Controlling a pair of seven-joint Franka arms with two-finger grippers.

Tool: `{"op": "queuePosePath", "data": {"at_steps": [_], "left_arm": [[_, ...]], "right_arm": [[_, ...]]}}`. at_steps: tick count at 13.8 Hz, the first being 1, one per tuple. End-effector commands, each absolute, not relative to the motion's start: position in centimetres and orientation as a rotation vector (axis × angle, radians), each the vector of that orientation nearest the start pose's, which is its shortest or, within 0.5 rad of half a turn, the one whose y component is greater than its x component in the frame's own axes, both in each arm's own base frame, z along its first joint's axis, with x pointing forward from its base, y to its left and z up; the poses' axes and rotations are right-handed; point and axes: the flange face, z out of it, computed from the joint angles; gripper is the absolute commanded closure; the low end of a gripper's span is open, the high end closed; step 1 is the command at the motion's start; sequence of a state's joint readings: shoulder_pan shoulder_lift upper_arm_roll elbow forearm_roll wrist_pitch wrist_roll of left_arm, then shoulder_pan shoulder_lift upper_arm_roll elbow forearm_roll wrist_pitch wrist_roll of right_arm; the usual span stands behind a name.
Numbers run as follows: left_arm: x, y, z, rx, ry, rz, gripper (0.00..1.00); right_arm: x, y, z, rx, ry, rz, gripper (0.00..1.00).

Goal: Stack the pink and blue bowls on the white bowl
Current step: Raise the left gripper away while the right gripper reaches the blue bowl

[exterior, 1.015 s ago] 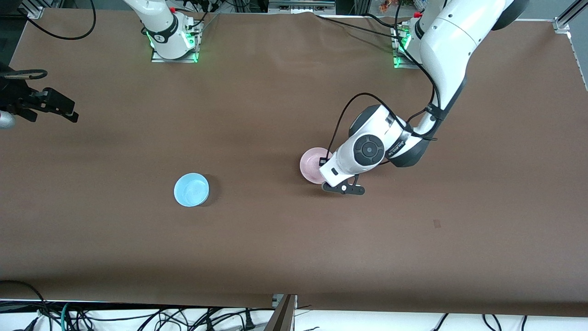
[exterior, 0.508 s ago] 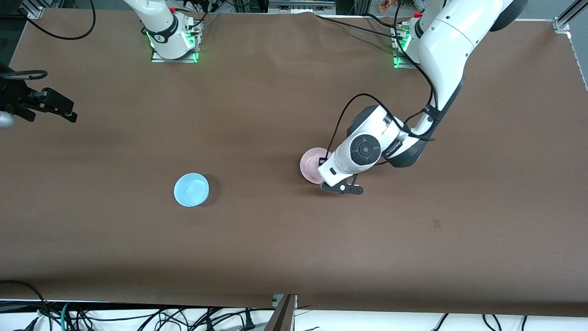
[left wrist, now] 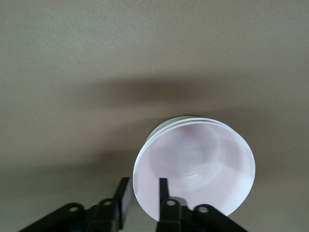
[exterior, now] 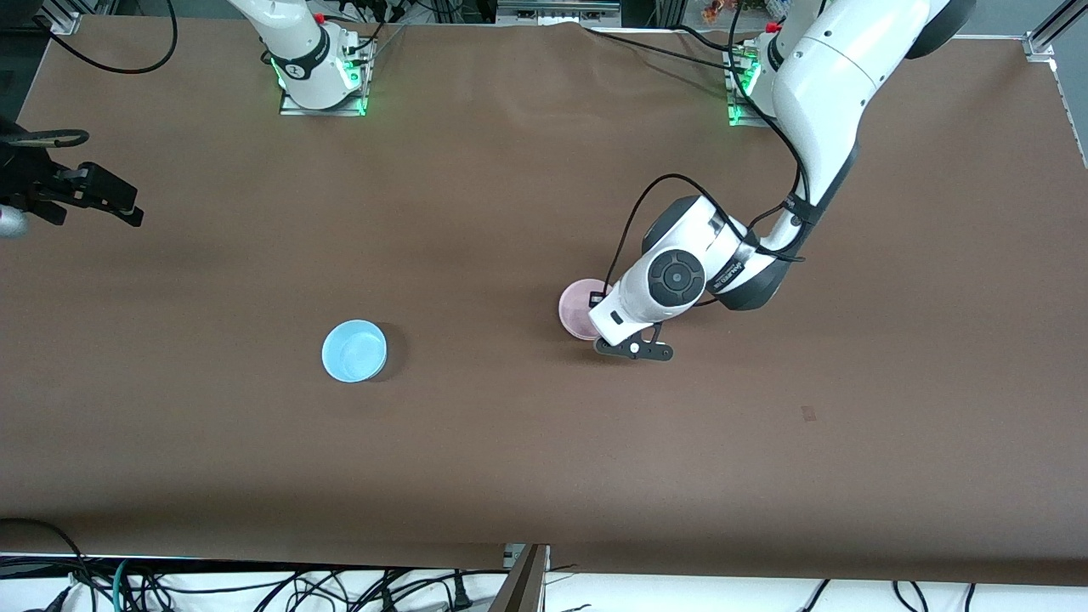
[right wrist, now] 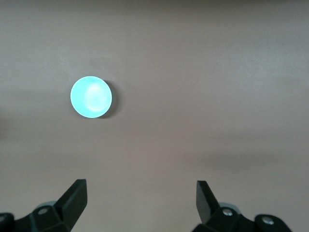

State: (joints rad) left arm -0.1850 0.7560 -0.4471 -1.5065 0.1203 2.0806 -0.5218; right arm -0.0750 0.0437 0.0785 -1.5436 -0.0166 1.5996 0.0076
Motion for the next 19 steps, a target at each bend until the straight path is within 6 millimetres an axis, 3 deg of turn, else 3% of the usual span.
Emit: {"op": "queuePosePath", "data": {"at_steps": [1, 3, 6, 7, 9, 10, 11, 12, 13, 14, 16, 19], "left_arm": [[60.1, -36.1, 25.8, -3.224, 0.138, 0.283, 0.00], [60.4, -34.6, 29.0, -3.188, 0.119, 0.307, 0.00], [61.2, -28.9, 36.2, -3.120, 0.029, 0.327, 0.00], [61.2, -26.8, 38.1, -3.098, -0.011, 0.343, 0.00], [61.2, -23.8, 41.9, -3.077, -0.075, 0.326, 0.00], [61.2, -21.8, 43.4, -3.060, -0.116, 0.333, 0.00], [61.2, -19.8, 44.8, -3.052, -0.133, 0.334, 0.00], [61.3, -17.7, 46.4, -3.057, -0.098, 0.321, 0.00], [61.7, -15.0, 47.7, -3.082, -0.044, 0.305, 0.00], [61.9, -13.1, 48.5, -3.093, 0.007, 0.299, 0.00], [61.1, -10.1, 51.3, -3.081, 0.035, 0.288, 0.00], [58.8, -7.7, 55.3, -3.051, 0.031, 0.303, 0.00]], "right_arm": [[56.9, 0.1, 62.2, -3.176, -0.010, -0.018, 0.00], [56.9, 0.1, 62.1, -3.170, -0.003, -0.010, 0.00], [57.3, -0.7, 61.5, -3.180, 0.021, -0.010, 0.00], [58.0, -1.3, 60.0, -3.171, 0.035, 0.041, 0.00], [58.1, -1.2, 59.6, -3.147, 0.046, 0.050, 0.00], [58.6, -0.8, 58.8, -3.143, 0.036, 0.057, 0.00], [59.8, -0.6, 55.9, -3.135, 0.029, 0.126, 0.00], [61.4, -0.8, 51.5, -3.109, 0.035, 0.239, 0.00], [62.1, -0.1, 50.5, -3.074, 0.024, 0.259, 0.00], [62.4, 0.6, 50.7, -3.072, 0.019, 0.236, 0.00], [63.2, 0.7, 49.2, -3.044, 0.027, 0.253, 0.00], [64.1, 3.1, 48.4, -3.058, 0.037, 0.172, 0.00]]}}
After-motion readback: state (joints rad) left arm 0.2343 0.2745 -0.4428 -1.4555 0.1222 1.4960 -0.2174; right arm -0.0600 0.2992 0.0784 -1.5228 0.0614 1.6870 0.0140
